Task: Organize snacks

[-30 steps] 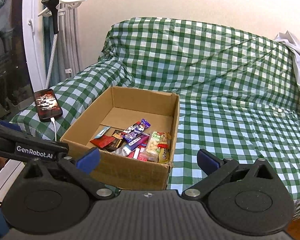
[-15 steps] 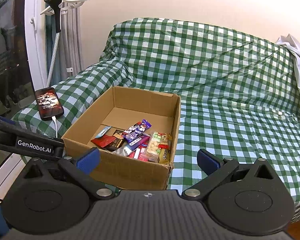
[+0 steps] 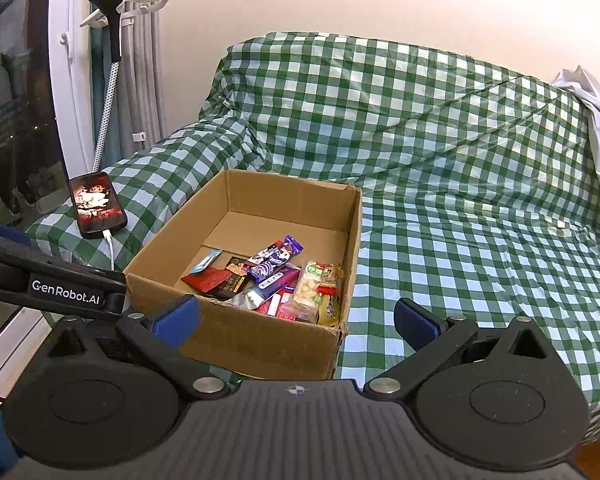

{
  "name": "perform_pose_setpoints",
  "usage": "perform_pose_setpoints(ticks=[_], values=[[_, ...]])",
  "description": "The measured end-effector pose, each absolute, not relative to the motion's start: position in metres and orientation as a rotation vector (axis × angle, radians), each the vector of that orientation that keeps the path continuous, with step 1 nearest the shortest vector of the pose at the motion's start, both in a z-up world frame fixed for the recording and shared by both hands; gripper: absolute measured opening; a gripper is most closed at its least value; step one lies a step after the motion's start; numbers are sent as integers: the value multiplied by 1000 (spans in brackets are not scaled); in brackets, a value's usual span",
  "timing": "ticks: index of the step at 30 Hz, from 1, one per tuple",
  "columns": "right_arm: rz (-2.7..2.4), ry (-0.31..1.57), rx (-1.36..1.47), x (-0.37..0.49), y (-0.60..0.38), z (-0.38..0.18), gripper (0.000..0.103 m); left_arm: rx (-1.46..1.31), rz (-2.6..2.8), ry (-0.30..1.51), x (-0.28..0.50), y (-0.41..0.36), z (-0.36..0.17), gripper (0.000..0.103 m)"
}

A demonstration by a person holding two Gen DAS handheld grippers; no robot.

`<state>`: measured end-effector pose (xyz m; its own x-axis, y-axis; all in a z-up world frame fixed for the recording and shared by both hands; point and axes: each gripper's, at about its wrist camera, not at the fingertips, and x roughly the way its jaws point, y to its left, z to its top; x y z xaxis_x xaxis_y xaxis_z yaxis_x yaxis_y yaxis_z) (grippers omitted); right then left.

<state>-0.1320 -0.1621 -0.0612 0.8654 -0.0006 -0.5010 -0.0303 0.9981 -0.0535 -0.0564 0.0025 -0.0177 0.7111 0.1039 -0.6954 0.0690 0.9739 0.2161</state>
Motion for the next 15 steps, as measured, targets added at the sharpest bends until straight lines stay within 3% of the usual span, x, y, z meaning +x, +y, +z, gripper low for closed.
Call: perform_pose_setpoints(ticks=[15], values=[[18, 530, -55, -131, -163, -64, 102, 206, 17, 805, -53, 5, -21, 103]])
